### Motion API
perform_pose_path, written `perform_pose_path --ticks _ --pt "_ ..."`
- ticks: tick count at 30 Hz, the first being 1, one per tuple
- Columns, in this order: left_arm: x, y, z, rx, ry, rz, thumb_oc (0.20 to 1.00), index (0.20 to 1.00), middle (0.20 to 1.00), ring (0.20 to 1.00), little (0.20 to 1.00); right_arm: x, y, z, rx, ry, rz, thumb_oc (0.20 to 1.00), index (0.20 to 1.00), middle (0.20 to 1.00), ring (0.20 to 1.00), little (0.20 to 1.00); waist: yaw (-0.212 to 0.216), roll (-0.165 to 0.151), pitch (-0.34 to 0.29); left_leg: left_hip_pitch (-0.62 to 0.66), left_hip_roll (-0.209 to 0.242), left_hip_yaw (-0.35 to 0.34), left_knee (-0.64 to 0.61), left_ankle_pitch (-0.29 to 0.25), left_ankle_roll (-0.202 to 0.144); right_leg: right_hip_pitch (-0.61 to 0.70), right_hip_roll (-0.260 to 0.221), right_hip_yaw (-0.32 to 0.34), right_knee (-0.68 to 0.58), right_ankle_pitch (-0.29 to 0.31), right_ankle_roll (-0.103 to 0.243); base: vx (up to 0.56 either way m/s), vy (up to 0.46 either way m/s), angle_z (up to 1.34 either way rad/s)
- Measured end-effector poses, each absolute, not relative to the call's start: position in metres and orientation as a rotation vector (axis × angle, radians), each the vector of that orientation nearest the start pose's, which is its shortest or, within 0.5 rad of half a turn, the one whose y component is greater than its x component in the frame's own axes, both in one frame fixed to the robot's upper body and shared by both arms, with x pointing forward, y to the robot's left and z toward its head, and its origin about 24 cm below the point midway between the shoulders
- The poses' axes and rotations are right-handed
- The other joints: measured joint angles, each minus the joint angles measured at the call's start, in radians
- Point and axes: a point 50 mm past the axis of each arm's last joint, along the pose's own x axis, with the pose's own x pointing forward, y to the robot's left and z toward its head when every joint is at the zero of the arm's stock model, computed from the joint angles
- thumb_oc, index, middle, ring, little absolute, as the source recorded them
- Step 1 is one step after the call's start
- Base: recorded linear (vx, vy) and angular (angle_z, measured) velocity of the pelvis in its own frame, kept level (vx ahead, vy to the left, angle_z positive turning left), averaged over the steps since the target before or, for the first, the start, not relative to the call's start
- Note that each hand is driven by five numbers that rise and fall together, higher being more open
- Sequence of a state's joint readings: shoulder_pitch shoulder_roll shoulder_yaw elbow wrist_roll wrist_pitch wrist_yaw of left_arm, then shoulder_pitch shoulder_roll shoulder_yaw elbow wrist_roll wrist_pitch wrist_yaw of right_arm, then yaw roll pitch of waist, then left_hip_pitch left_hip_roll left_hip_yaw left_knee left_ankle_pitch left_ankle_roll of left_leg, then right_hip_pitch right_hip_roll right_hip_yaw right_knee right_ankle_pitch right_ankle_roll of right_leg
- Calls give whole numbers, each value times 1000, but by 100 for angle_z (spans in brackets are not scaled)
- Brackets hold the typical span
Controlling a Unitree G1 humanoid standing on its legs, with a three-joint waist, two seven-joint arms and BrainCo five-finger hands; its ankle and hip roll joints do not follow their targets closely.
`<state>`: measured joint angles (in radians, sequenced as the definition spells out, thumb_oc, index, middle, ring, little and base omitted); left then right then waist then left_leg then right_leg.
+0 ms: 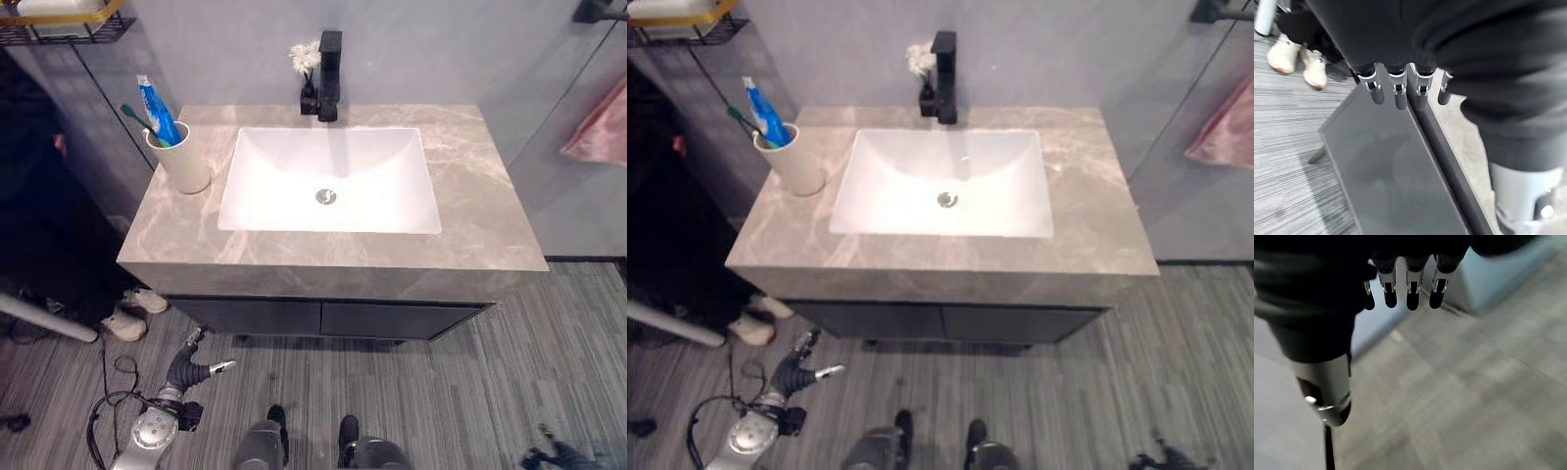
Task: Put brush and paste in cup on sink, flatten towel.
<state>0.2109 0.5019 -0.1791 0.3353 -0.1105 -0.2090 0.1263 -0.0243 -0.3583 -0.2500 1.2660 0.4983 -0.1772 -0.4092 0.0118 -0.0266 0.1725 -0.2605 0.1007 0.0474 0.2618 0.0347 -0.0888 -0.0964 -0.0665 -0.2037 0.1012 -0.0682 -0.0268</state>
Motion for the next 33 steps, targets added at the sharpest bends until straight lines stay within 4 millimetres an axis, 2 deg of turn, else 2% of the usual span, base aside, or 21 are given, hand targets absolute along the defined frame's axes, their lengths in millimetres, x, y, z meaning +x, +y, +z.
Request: perform_pose_path --ticks 1,2,3,4,6,8,9,10,11,12,14,15,16,17,19,22,24,30,33 --pt "180 249 -39 409 349 22 1000 1000 1000 1000 1000 86 -326 -125 54 935 -1082 1000 1000 1000 1000 1000 1 4 0 4 18 1 -31 -3 4 5 -4 1 -5 -1 1 102 147 29" --pt "178 249 -39 404 352 20 1000 1000 1000 1000 1000 88 -315 -131 23 977 -1003 1000 1000 1000 1000 1000 12 16 -3 26 33 -21 -117 -1 -4 10 -3 4 -20 5 13 78 138 16" --pt "178 249 -39 398 349 22 1000 1000 1000 1000 1000 92 -311 -132 -43 998 -909 1000 1000 1000 1000 1000 17 22 -1 37 43 -60 -203 9 -21 10 0 4 -31 9 16 60 119 1" --pt "179 247 -36 383 335 13 1000 1000 1000 1000 1000 100 -297 -136 -127 1031 -734 1000 1000 1000 1000 1000 31 31 7 32 57 -97 -279 23 -37 11 5 4 -45 31 28 78 131 -9" --pt "175 245 -35 354 333 5 1000 1000 1000 1000 1000 113 -288 -136 -192 1017 -613 1000 1000 1000 1000 1000 43 59 2 43 60 -92 -285 23 -36 30 10 2 -69 52 40 69 125 -21" --pt "169 243 -31 347 322 -17 1000 1000 1000 1000 1000 116 -282 -136 -338 1017 -437 1000 1000 1000 1000 1000 43 91 -11 98 34 -96 -311 26 -29 71 27 8 -107 57 66 102 165 -19" --pt "168 244 -27 347 305 -23 1000 1000 1000 1000 1000 119 -278 -137 -350 1009 -397 1000 1000 1000 1000 1000 53 116 -21 111 30 -126 -326 96 -20 81 33 13 -110 52 81 145 212 -10" --pt "169 247 -21 365 290 -38 1000 1000 1000 1000 1000 122 -268 -139 -360 1012 -353 1000 1000 1000 1000 1000 62 91 -20 131 4 -120 -339 84 -7 93 6 14 -116 48 91 110 142 5" --pt "172 254 -4 388 234 -57 1000 1000 1000 1000 1000 121 -255 -143 -356 1010 -298 1000 1000 1000 1000 1000 65 68 -28 139 -31 -117 -352 85 9 98 -26 17 -114 39 114 121 179 13" --pt "177 264 15 404 163 -23 1000 1000 1000 1000 1000 122 -245 -146 -336 1008 -270 1000 1000 1000 1000 1000 85 49 -38 139 -68 -107 -352 79 28 96 -63 29 -113 33 142 99 147 13" --pt "183 271 28 383 112 14 1000 1000 1000 1000 1000 129 -238 -145 -340 995 -238 1000 1000 1000 1000 1000 101 43 -42 139 -97 -102 -352 77 46 97 -91 31 -117 35 156 62 84 1" --pt "186 272 37 367 76 23 856 856 856 856 856 133 -236 -144 -347 982 -216 1000 1000 1000 1000 1000 110 41 -43 138 -107 -96 -352 73 52 97 -101 32 -123 37 160 34 50 -1" --pt "188 273 45 361 44 26 570 570 570 570 570 135 -235 -144 -344 975 -212 1000 1000 1000 1000 1000 115 38 -45 138 -114 -94 -352 73 56 100 -108 32 -129 39 164 43 51 0" --pt "189 274 51 359 20 27 454 454 454 454 454 138 -234 -142 -342 961 -209 1000 1000 1000 1000 1000 118 36 -46 138 -119 -94 -352 74 58 102 -112 32 -133 42 168 63 60 7" --pt "191 275 72 378 -47 3 282 282 282 282 282 143 -231 -141 -342 946 -196 1000 1000 1000 1000 1000 124 17 -55 138 -124 -93 -352 72 59 117 -114 32 -161 47 183 70 27 6" --pt "193 272 88 343 -129 -15 238 238 238 238 238 138 -232 -144 -350 971 -178 1000 1000 1000 1000 1000 133 7 -62 146 -114 -93 -352 69 54 134 -103 31 -180 50 185 43 0 -1" --pt "193 269 92 314 -148 -28 222 222 222 222 222 131 -233 -146 -361 987 -172 1000 1000 1000 1000 1000 134 5 -63 154 -106 -93 -352 64 48 143 -94 32 -185 50 184 43 -9 -3" --pt "200 261 95 225 -171 -77 200 200 200 200 200 114 -234 -152 -368 1048 -163 1000 1000 1000 1000 1000 133 -8 -78 146 -82 -93 -352 64 35 133 -71 37 -186 52 176 36 -21 -3" --pt "202 253 89 136 -165 -81 200 200 200 200 200 111 -233 -153 -381 1061 -131 1000 1000 1000 1000 1000 106 -12 -92 135 -77 -92 -352 67 32 116 -69 44 -186 55 173 13 -23 -6"
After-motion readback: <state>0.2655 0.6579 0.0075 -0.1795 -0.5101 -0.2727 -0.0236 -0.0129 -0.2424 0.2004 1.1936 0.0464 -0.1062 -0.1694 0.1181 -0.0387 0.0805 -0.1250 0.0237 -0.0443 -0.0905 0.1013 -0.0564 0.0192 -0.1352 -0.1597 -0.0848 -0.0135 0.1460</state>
